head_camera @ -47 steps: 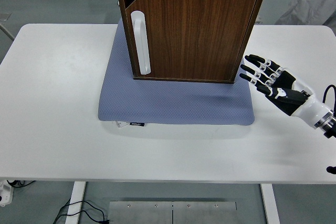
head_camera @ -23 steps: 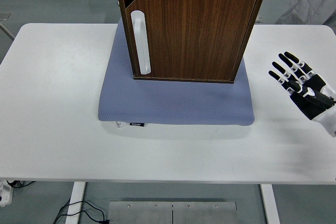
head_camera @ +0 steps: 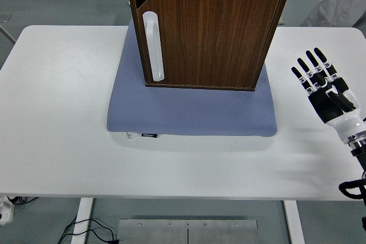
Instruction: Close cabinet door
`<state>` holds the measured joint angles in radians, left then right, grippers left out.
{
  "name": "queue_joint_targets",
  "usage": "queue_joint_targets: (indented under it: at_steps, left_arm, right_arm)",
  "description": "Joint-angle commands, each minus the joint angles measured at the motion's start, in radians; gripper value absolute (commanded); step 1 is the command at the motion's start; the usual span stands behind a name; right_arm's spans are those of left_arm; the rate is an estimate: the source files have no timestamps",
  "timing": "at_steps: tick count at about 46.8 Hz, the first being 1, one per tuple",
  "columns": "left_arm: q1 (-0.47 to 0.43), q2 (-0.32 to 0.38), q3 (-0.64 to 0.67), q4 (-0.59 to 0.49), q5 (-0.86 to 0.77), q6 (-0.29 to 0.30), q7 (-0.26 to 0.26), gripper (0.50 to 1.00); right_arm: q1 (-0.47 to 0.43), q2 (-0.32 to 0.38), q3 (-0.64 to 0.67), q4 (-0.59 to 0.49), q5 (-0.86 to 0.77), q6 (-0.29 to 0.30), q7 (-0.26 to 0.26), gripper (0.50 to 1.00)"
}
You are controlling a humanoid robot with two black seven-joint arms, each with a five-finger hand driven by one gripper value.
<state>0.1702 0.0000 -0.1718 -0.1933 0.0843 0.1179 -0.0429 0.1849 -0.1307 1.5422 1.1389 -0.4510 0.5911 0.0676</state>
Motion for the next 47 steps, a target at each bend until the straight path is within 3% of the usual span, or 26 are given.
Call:
queue_joint_targets:
  at_steps: [1,23,47]
  left_arm:
    - [0.0,0.0,0.0,0.0,0.0,0.0,0.0,1.0]
    - [0.0,0.0,0.0,0.0,0.0,0.0,0.0,1.0]
    - [0.0,0.0,0.0,0.0,0.0,0.0,0.0,1.0]
  right_arm:
    - [0.028,0.014,0.01,-0.043,0.008,-0.014,0.0,1.0]
    - [0.197,0.114,0.041,-0.264,0.046,-0.096,0.001,1.0]
    - [0.314,0.131,0.092,-0.421,0.054,-0.139,0.003,1.0]
